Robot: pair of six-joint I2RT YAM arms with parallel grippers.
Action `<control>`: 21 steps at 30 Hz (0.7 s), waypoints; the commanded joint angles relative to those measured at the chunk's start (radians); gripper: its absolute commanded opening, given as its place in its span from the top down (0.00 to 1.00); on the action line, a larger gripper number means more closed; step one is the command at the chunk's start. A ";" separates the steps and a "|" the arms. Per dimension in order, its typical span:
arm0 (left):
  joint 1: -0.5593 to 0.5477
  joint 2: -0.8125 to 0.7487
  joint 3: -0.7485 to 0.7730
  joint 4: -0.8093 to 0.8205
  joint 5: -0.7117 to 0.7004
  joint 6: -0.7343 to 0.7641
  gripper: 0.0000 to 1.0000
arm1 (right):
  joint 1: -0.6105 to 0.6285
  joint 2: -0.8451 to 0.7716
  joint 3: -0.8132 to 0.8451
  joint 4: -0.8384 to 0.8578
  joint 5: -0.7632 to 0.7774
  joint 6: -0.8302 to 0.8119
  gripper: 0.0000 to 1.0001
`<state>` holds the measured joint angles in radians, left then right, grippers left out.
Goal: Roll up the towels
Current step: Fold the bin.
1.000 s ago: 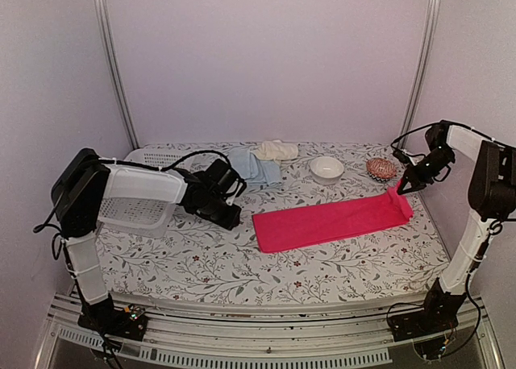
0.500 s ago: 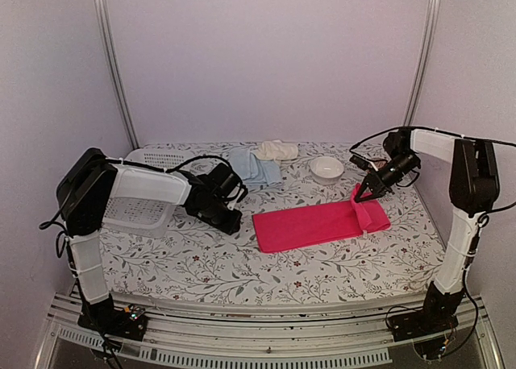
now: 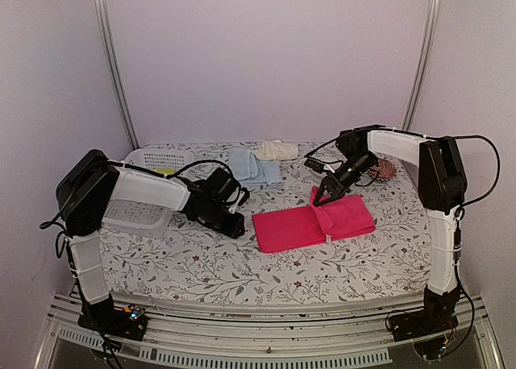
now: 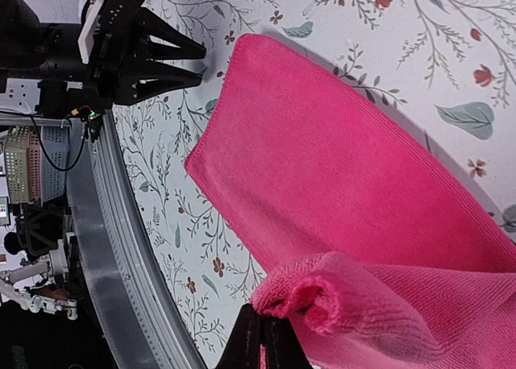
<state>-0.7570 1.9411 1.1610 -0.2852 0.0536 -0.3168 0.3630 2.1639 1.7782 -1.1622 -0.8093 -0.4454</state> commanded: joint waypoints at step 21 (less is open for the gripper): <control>-0.028 0.004 -0.099 0.208 0.139 -0.156 0.68 | 0.261 0.228 0.263 0.119 0.013 0.241 0.97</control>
<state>-0.7815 1.9415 1.0950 -0.1104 0.1787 -0.4500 0.5938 2.3741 2.0171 -1.0817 -0.7967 -0.2527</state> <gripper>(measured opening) 0.319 0.030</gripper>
